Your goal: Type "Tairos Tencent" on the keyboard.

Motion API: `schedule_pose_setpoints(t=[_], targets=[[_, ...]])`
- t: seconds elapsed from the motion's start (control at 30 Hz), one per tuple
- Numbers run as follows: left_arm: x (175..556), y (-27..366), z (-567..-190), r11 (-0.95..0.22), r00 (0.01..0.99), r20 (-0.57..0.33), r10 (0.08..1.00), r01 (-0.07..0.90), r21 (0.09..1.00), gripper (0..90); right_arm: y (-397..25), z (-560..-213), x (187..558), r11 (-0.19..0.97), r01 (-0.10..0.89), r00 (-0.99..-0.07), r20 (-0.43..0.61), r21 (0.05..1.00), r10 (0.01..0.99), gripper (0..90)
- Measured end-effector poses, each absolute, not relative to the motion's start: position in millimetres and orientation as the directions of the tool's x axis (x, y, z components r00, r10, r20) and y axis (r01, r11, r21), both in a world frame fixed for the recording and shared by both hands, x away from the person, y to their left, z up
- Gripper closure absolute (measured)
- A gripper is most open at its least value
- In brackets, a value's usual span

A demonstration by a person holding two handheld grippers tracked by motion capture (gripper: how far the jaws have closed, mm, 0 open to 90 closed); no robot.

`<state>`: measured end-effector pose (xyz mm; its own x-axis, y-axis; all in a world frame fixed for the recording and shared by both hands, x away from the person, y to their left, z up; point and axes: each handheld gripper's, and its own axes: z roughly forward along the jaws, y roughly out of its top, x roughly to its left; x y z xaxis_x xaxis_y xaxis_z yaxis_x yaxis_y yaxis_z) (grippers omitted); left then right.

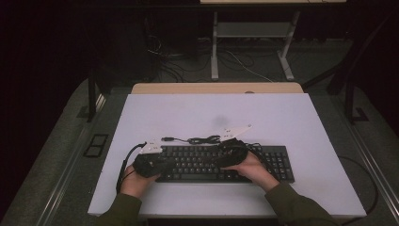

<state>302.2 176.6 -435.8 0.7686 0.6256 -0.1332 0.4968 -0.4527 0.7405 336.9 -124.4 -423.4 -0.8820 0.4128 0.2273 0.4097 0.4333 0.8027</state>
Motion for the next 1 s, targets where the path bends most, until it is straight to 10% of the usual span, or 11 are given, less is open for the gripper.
schedule_pose_setpoints(t=[0.57,1.0], targets=[[298,178,-425,-0.411,0.768,-0.152,0.622,0.486,0.772,82.4,-126,-422,337,0.424,0.414,-0.879,0.235,0.805,0.414,43.2],[296,169,-424,-0.407,0.777,-0.156,0.61,0.476,0.78,55.5,-131,-420,339,0.413,0.425,-0.873,0.245,0.805,0.421,48.1]])
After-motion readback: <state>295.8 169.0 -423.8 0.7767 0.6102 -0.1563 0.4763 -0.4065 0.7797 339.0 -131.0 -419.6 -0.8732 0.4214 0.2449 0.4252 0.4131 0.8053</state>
